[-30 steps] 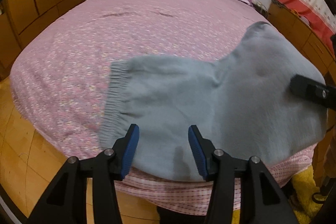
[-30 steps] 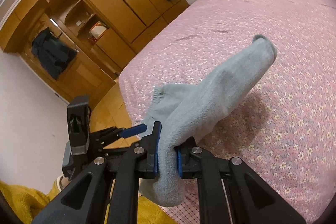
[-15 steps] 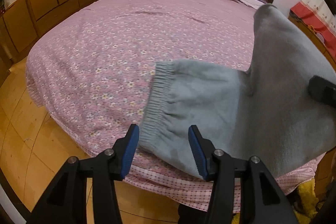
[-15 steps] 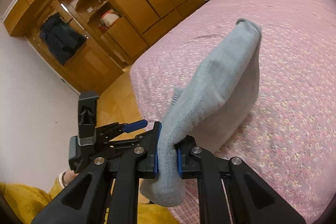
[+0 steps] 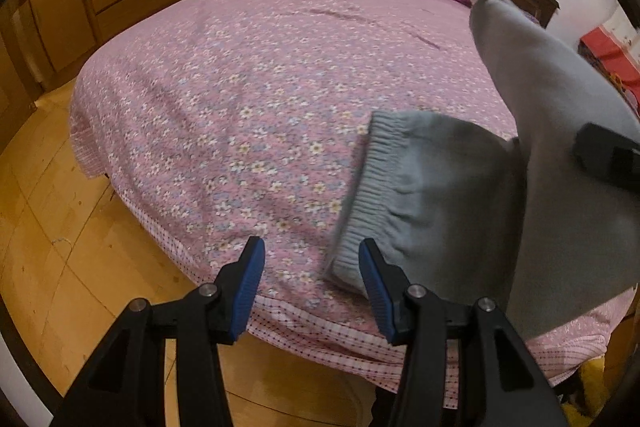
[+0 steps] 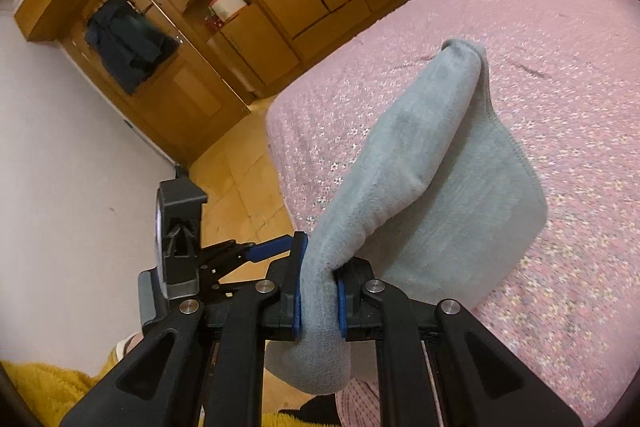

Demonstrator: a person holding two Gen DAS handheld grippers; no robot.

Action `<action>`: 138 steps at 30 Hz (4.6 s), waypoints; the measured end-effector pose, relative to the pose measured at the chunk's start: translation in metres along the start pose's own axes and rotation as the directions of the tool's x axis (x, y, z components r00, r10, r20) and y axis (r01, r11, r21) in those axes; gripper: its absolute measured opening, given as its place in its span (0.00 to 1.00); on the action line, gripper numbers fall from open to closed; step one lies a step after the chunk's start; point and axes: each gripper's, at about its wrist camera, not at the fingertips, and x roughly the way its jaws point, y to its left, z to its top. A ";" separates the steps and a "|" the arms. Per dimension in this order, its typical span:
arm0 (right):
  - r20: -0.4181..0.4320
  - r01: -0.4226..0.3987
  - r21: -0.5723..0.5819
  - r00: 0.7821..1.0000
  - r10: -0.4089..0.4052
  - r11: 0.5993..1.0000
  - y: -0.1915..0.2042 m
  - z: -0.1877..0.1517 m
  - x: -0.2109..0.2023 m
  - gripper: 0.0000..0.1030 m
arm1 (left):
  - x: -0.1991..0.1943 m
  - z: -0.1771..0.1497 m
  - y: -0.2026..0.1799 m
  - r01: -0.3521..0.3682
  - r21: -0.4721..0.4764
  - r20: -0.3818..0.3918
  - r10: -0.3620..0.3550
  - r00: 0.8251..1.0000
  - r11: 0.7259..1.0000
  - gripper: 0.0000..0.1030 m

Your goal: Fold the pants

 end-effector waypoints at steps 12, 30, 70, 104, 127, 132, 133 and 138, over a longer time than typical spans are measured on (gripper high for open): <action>-0.089 0.018 0.048 0.996 -0.013 0.999 -0.017 0.004 0.064 0.05 | 0.022 -0.001 0.025 -0.033 -0.045 -0.050 0.030 0.998 0.998 0.50; -0.056 -0.059 0.153 0.996 0.068 0.986 -0.033 -0.002 0.059 0.34 | -0.016 0.026 0.037 -0.041 -0.098 0.025 0.043 0.999 0.994 0.50; -0.090 0.045 0.309 0.996 -0.018 0.950 -0.092 -0.061 0.053 0.58 | 0.084 0.068 0.021 0.478 -0.104 -0.168 -0.489 0.856 0.872 0.59; 0.056 0.016 0.176 0.998 -0.026 0.984 -0.093 -0.040 -0.086 0.16 | -0.006 0.084 -0.130 0.594 0.082 -0.113 -0.585 0.803 0.800 0.35; -0.016 0.183 0.181 0.983 -0.183 0.966 -0.226 -0.035 -0.177 0.16 | 0.053 0.094 -0.311 0.587 0.265 -0.288 -0.518 0.805 0.765 0.30; -0.034 0.222 0.247 0.975 -0.220 0.943 -0.262 -0.042 -0.167 0.16 | 0.081 0.090 -0.325 0.564 0.275 -0.319 -0.479 0.818 0.779 0.30; -0.042 0.233 0.260 0.972 -0.231 0.937 -0.268 -0.045 -0.164 0.16 | 0.084 0.091 -0.326 0.567 0.276 -0.321 -0.481 0.816 0.776 0.31; -0.074 0.307 0.336 0.951 -0.300 0.891 -0.291 -0.061 -0.150 0.29 | 0.091 0.091 -0.337 0.549 0.279 -0.318 -0.464 0.827 0.788 0.42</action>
